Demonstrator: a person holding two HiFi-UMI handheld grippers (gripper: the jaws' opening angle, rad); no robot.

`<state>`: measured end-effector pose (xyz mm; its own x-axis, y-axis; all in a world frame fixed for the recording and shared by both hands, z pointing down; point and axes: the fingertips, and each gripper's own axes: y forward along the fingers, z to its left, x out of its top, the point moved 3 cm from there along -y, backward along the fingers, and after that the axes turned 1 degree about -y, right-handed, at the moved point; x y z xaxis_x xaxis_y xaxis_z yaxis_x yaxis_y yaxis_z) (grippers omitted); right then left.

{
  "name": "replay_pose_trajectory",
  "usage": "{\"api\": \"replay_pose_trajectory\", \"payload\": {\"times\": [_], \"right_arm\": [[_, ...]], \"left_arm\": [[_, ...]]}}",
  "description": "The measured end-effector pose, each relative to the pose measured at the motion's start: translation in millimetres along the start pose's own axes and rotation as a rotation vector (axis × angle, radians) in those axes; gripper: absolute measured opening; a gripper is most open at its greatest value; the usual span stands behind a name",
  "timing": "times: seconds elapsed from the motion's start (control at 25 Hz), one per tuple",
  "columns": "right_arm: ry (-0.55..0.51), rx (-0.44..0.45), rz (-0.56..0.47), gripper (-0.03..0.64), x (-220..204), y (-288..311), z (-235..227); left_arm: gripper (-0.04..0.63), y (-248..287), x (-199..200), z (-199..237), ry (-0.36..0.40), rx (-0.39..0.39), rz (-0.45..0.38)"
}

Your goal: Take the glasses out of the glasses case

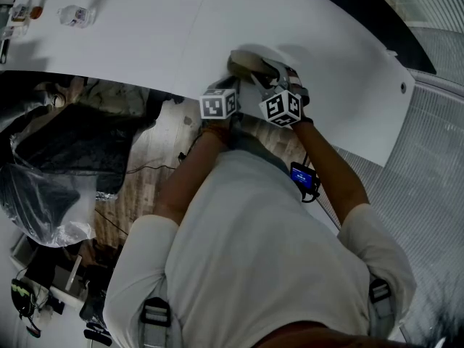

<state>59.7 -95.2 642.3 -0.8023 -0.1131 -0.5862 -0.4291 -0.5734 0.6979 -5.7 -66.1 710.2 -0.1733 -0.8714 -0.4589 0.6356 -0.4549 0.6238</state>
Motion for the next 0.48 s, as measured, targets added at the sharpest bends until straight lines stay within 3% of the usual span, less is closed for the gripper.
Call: {"api": "replay_pose_trajectory", "payload": {"times": [0.48], "right_arm": [[-0.008, -0.008, -0.003, 0.116, -2.7, 5.5, -37.7]], "left_arm": [[0.049, 2.1, -0.4, 0.3, 0.011, 0.019, 0.024]]}}
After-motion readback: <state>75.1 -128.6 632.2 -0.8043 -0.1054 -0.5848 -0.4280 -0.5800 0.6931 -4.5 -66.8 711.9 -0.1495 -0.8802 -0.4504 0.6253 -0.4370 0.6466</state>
